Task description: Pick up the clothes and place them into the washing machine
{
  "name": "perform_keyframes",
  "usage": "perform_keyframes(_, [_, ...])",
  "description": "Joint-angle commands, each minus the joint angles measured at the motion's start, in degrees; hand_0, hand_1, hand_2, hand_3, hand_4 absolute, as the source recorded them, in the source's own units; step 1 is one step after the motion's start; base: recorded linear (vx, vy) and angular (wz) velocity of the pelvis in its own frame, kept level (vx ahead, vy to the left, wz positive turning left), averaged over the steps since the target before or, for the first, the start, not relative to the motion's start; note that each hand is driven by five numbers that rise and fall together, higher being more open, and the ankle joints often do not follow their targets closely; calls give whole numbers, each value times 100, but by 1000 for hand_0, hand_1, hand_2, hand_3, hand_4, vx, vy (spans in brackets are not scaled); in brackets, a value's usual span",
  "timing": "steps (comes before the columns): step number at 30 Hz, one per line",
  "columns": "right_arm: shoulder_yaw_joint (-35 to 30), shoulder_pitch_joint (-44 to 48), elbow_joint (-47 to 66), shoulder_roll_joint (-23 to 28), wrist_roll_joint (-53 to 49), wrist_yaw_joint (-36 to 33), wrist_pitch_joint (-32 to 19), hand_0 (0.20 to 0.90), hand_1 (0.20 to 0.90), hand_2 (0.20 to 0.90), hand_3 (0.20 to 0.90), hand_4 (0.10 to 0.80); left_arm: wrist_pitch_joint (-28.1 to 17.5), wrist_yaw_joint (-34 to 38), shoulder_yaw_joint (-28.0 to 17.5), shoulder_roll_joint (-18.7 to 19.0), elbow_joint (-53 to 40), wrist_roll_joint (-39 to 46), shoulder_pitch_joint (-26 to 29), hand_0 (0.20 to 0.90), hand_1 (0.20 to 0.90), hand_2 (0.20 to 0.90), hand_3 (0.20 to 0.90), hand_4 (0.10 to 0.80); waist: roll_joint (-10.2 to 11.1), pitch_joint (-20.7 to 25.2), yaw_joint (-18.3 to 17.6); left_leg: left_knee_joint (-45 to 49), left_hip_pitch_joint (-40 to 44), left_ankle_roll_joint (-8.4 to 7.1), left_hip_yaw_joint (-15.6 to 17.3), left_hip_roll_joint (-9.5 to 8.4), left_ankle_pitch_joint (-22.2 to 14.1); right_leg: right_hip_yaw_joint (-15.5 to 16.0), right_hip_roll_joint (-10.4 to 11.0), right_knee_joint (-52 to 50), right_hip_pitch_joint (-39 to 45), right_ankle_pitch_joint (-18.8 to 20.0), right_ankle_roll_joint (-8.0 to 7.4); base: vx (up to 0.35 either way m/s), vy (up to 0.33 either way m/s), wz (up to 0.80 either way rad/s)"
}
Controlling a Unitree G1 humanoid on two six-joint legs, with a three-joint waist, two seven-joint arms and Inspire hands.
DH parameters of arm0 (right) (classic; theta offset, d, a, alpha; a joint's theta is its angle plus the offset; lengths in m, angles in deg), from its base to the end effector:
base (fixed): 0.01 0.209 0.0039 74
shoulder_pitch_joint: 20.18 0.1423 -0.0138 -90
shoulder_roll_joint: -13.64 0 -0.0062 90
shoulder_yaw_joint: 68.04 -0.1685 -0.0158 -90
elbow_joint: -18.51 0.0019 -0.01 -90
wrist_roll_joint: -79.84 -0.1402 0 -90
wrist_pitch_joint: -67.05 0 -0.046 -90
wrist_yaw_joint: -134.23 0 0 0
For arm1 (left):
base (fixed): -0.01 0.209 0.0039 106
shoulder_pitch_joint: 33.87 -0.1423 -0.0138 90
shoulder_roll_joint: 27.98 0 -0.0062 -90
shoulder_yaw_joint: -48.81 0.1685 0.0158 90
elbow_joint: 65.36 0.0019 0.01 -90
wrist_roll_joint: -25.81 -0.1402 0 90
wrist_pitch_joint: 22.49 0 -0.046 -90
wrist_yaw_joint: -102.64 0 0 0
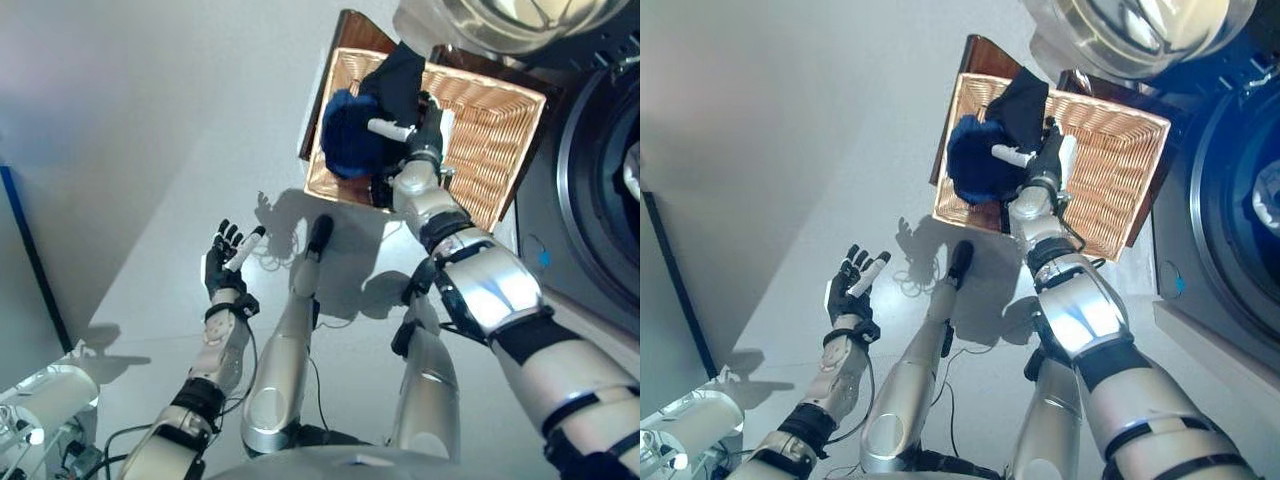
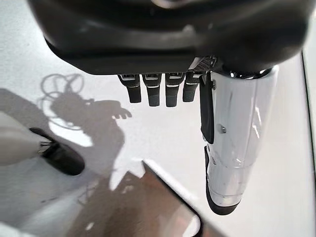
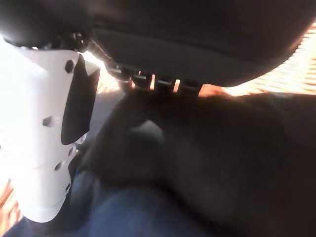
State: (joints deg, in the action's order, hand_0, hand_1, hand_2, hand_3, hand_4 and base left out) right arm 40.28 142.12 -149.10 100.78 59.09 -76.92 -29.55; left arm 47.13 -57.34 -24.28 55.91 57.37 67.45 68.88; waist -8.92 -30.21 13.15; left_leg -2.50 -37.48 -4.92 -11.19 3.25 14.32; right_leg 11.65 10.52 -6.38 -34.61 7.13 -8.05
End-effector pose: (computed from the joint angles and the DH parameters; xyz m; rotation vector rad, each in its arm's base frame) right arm 0.3659 -0.1315 0.1805 -0.2026 -0.0502 -0.4320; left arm 0.2278 0.1431 0.0095 -0.4124 0.1688 0.3034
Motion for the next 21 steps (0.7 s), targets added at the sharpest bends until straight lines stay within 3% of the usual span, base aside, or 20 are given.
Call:
perform_keyframes(1, [42, 24, 135, -197, -50, 283, 65, 505, 505, 505, 505, 518, -343, 122, 27, 407, -607, 7, -141, 900, 900, 900, 900, 800, 15, 41, 302, -250, -427, -268, 324, -57, 58, -425, 372, -304, 76, -679, -114, 0, 0, 0])
perform_keyframes(3, [33, 108, 70, -121, -93, 306, 66, 200, 200, 200, 200, 300, -339, 98, 56, 396, -662, 35, -148, 900, 900, 900, 900, 800, -19, 41, 300, -250, -555, -262, 309, -54, 88, -449, 365, -446, -128, -710, -101, -36, 4, -2])
perform_keyframes(21, [44, 164, 134, 147, -88, 381, 64, 200, 200, 200, 200, 300, -344, 47, 37, 448, -601, 32, -155, 900, 900, 900, 900, 800, 11, 41, 237, -250, -388, -239, 338, -59, 83, -529, 363, -424, -38, -682, -107, -3, 1, 0])
